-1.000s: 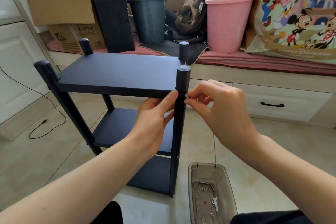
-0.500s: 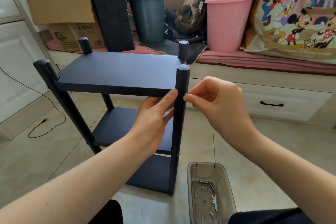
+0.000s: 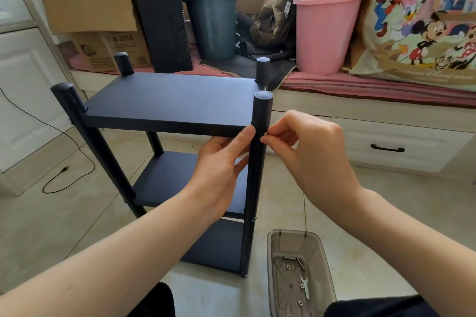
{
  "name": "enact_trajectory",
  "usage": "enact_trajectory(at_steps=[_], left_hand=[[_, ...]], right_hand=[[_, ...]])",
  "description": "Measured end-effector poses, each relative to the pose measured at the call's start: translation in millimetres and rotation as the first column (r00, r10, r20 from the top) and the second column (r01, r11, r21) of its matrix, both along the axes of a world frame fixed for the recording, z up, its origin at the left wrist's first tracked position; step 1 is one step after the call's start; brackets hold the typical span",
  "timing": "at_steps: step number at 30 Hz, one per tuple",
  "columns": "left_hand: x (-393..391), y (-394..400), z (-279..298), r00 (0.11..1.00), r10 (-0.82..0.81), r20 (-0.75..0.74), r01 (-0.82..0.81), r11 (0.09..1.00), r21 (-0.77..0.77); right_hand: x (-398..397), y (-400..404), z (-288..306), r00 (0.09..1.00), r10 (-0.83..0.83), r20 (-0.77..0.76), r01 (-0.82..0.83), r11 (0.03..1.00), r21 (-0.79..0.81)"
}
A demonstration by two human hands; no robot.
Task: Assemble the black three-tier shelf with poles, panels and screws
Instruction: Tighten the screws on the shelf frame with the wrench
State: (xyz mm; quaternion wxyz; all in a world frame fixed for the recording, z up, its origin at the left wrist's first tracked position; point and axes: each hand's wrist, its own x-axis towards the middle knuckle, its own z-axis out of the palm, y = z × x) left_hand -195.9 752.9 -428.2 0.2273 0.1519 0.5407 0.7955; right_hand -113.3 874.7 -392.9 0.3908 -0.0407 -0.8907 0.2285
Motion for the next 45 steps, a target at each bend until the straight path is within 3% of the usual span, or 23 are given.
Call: enact_trajectory(at_steps=[3,7,9,11,13,15,23,26,30,33,37,40,42,45], left_hand=[[0.1,0.0,-0.1,1.0,0.006,0.0,-0.006,1.0,-0.005],[0.9,-0.4,0.7,1.0,0.005,0.0,-0.005,1.0,-0.012],[1.2,-0.4,0.9,1.0,0.006,-0.002,-0.006,1.0,-0.014],[0.8,-0.5,1.2,1.0,0.01,0.001,-0.01,1.0,-0.012],[0.4,-0.7,1.3,1.0,0.011,0.005,-0.011,1.0,-0.006],[0.0,-1.0,1.4,1.0,0.013,0.008,-0.013,1.0,-0.003],[0.0,-0.2,0.8,1.0,0.029,0.002,-0.029,1.0,-0.011],[0.4,-0.6,1.4,1.0,0.03,0.002,-0.03,1.0,-0.01],[1.4,-0.6,4.1,0.999,0.037,-0.003,-0.037,0.999,-0.023],[0.8,-1.5,4.9,0.998,0.027,-0.049,-0.029,0.998,-0.048],[-1.8,-7.4,5.3,0.966,-0.031,-0.259,-0.032,0.972,-0.234],[-7.2,-19.5,7.6,0.846,-0.11,-0.521,-0.145,0.894,-0.424],[-8.6,-27.8,7.2,0.597,-0.116,-0.794,-0.432,0.788,-0.44],[-5.9,-33.8,11.0,0.237,-0.019,-0.971,-0.642,0.748,-0.171]], right_hand=[[-0.6,0.3,0.1,1.0,-0.007,0.004,0.007,1.0,0.009],[-1.9,4.3,4.0,0.997,0.05,0.056,-0.029,0.942,-0.334],[-2.8,6.2,3.8,0.995,0.078,0.06,-0.048,0.916,-0.398],[-2.5,4.2,2.4,0.998,0.052,0.038,-0.038,0.951,-0.307],[-2.1,1.0,0.6,1.0,0.006,0.0,-0.006,0.998,-0.067],[-2.0,0.5,-1.2,1.0,-0.002,-0.016,0.003,0.997,0.071],[0.1,8.4,3.6,0.998,0.053,0.037,-0.054,0.998,0.028],[-2.7,10.1,3.6,0.996,0.076,0.049,-0.068,0.986,-0.151],[-7.2,17.3,2.6,0.971,0.215,0.1,-0.117,0.802,-0.586],[-10.0,23.8,1.1,0.931,0.327,0.163,-0.108,0.673,-0.731],[-15.3,26.8,-0.2,0.808,0.58,0.103,-0.229,0.471,-0.852],[-19.0,28.5,-0.2,0.805,0.59,0.067,-0.234,0.418,-0.878],[-20.0,29.1,-0.5,0.801,0.597,0.05,-0.228,0.381,-0.896],[-20.6,30.3,0.8,0.791,0.61,0.045,-0.217,0.348,-0.912]])
